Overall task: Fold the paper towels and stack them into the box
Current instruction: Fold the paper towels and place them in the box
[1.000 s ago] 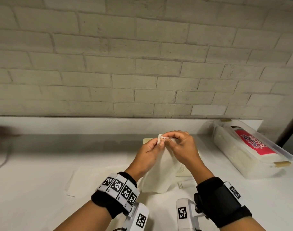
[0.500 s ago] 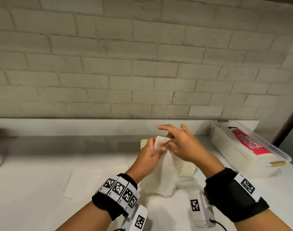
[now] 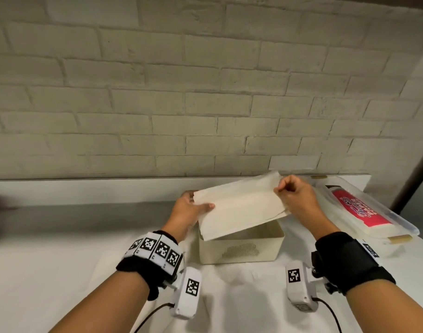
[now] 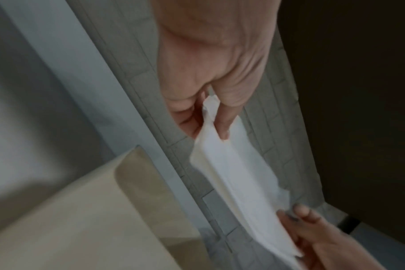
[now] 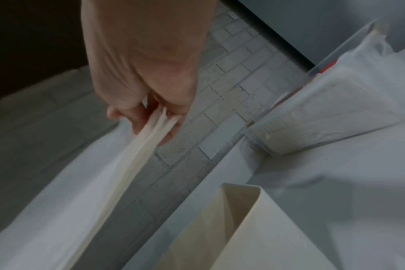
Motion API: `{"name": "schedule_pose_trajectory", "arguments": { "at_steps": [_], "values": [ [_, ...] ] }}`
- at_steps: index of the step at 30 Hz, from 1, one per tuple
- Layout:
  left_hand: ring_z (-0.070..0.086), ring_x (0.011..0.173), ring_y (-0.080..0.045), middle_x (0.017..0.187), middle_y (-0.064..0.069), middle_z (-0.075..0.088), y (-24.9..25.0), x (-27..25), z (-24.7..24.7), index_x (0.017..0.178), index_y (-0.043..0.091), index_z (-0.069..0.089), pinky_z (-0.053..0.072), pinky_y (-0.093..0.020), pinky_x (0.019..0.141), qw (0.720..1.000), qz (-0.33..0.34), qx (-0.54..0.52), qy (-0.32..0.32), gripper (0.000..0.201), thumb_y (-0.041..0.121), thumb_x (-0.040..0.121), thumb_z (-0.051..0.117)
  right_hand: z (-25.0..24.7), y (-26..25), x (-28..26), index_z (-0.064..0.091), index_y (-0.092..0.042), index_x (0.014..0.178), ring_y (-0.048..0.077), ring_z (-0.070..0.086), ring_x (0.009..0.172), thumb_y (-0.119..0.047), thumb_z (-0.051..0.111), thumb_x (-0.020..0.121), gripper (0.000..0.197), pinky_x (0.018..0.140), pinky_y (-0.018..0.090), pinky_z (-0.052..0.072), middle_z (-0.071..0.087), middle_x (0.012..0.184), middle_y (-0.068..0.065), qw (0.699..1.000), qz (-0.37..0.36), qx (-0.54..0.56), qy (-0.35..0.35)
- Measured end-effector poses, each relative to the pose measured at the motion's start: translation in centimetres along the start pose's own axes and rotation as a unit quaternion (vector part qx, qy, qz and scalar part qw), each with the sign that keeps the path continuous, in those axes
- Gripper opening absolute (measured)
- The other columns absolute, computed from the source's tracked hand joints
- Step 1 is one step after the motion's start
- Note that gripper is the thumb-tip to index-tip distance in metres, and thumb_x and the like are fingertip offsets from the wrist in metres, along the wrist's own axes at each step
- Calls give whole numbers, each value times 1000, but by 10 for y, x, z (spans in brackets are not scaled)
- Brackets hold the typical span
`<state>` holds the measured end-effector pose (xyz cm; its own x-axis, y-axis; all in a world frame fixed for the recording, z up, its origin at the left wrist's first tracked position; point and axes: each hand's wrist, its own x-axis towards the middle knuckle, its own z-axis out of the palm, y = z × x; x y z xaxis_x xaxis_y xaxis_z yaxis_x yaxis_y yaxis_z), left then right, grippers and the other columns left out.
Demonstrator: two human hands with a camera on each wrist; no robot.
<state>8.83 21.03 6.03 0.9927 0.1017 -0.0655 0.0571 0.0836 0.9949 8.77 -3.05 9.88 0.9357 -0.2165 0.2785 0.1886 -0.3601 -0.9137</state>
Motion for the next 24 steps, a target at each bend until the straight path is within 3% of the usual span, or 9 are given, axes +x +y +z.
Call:
{"name": "schedule_pose_trajectory", "arguments": {
  "at_steps": [3, 6, 9, 11, 14, 16, 18, 21, 24],
  "values": [
    [58, 100, -25, 112, -10, 54, 4, 19, 9, 121, 8, 45, 49, -33, 89, 994, -3, 97, 53, 58, 2, 72, 77, 7, 16, 15, 63, -12, 69, 5, 49, 58, 13, 48, 86, 34, 42, 4, 38, 61, 71, 1, 995, 60, -81, -26],
    [55, 87, -21, 105, -9, 54, 3, 30, 18, 116, 8, 43, 44, -24, 71, 957, 14, 286, 47, 50, 6, 77, 73, 16, 34, 25, 72, -6, 91, 10, 53, 66, 6, 48, 87, 27, 45, 3, 38, 64, 88, 3, 969, 107, -209, -80],
    [58, 99, -26, 109, -11, 60, -3, 42, 28, 113, 5, 48, 42, -24, 73, 855, 63, 514, -24, 31, 4, 84, 60, 28, 40, 28, 67, 2, 107, 18, 60, 90, 6, 52, 85, 27, 62, 3, 44, 65, 109, 13, 932, 96, -306, -168],
    [57, 108, -27, 116, -12, 61, -10, 51, 35, 114, 3, 55, 44, -26, 84, 779, 73, 616, -88, 26, 5, 88, 54, 36, 40, 27, 61, 1, 118, 22, 61, 102, 0, 52, 88, 32, 80, 17, 47, 62, 118, 14, 889, 103, -377, -238],
    [59, 110, -26, 120, -12, 61, -22, 59, 43, 115, 2, 58, 45, -27, 89, 661, 56, 729, -171, 27, 13, 90, 57, 47, 46, 28, 61, 2, 109, 17, 59, 77, -4, 55, 85, 25, 78, 25, 49, 60, 86, 7, 821, 108, -462, -317],
    [60, 110, -25, 121, -12, 61, -29, 63, 49, 117, 0, 57, 46, -27, 89, 619, 31, 761, -194, 36, 17, 86, 66, 57, 49, 27, 62, -3, 94, 16, 55, 68, -8, 56, 86, 12, 80, 26, 44, 49, 72, 0, 776, 116, -515, -345],
    [58, 114, -25, 123, -11, 61, -33, 67, 53, 120, 0, 57, 45, -29, 94, 581, 17, 786, -210, 46, 20, 81, 72, 63, 55, 24, 60, -8, 106, 18, 56, 78, -15, 51, 89, 21, 85, 26, 35, 52, 80, -1, 739, 79, -567, -355],
    [54, 120, -26, 127, -10, 58, -40, 71, 58, 123, 3, 55, 41, -31, 99, 529, 21, 818, -224, 44, 19, 85, 68, 72, 68, 26, 57, -12, 110, 20, 50, 82, -19, 46, 91, 23, 81, 29, 25, 39, 69, -1, 674, 52, -631, -381],
    [54, 119, -24, 126, -7, 57, -45, 67, 60, 122, 9, 55, 40, -33, 99, 481, 37, 845, -232, 35, 19, 89, 60, 74, 72, 27, 55, -15, 101, 18, 52, 91, -17, 46, 90, 15, 83, 28, 29, 42, 75, -1, 672, 76, -634, -374]
  ]
}}
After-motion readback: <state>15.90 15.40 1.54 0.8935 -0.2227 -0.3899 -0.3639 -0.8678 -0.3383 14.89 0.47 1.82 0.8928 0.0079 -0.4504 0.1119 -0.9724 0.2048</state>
